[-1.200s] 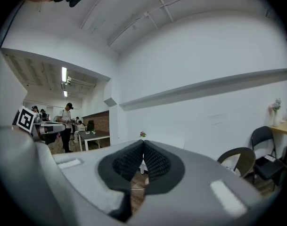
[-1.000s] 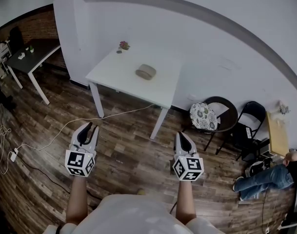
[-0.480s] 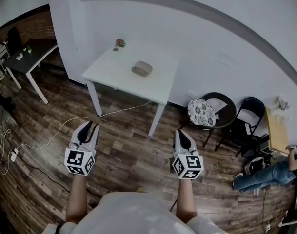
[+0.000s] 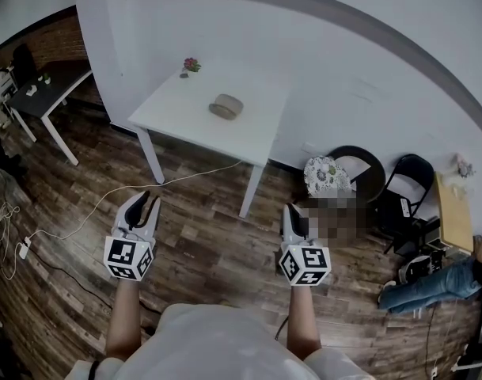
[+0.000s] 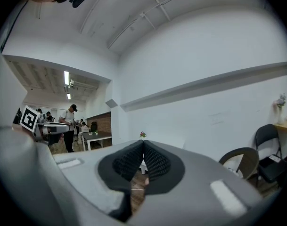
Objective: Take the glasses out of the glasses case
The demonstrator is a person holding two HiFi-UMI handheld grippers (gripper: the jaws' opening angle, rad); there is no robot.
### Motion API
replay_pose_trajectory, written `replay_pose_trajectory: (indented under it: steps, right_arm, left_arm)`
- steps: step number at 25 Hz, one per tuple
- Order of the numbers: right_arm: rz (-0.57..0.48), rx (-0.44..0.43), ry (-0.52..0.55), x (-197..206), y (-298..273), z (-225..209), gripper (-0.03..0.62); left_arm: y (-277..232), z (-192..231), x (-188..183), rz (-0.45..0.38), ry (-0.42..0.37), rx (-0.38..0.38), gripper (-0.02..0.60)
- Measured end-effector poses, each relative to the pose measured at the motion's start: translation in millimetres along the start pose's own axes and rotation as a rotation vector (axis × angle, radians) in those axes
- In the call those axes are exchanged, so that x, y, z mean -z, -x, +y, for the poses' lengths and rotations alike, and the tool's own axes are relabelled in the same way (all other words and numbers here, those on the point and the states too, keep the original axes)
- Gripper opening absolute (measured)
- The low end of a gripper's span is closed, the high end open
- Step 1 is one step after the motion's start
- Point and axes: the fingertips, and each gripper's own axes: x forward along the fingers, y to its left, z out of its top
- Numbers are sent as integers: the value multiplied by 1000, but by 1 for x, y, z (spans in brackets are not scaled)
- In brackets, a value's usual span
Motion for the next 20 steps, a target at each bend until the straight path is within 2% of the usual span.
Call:
replay_pose_trajectory:
  steps: [9, 20]
  right_arm:
    - [27, 0, 4, 13, -22, -24, 3]
    - [38, 34, -10, 16, -94, -42, 3]
  left_arm:
    - [-27, -11, 8, 22, -6, 0, 104]
    - [-95, 30, 23, 32, 7, 18, 104]
